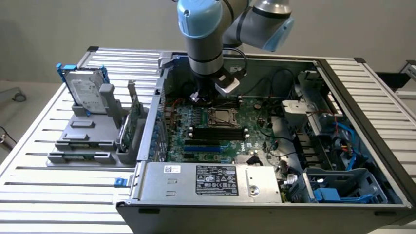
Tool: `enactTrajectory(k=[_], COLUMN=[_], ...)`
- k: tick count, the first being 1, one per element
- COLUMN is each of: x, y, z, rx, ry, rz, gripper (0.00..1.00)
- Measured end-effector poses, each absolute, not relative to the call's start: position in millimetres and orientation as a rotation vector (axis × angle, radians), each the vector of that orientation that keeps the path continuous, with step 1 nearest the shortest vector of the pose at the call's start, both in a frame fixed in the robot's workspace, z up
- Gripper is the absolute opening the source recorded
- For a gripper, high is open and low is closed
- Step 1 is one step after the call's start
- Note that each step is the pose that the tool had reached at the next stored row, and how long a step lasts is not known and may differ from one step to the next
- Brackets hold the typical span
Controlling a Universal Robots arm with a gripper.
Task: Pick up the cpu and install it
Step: 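Install the first cpu locking lever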
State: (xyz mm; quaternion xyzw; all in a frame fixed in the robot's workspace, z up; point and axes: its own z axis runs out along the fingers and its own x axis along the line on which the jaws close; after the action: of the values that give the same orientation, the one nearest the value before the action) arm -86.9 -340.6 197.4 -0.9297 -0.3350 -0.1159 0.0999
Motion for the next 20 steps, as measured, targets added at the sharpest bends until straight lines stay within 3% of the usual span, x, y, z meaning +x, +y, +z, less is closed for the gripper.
enactTrajectory(k=[20], x=[-79.5], y=[-340.0], z=[197.4], rx=[-2.755], ry=[-0.992], rz=[-0.340], gripper=[0.11])
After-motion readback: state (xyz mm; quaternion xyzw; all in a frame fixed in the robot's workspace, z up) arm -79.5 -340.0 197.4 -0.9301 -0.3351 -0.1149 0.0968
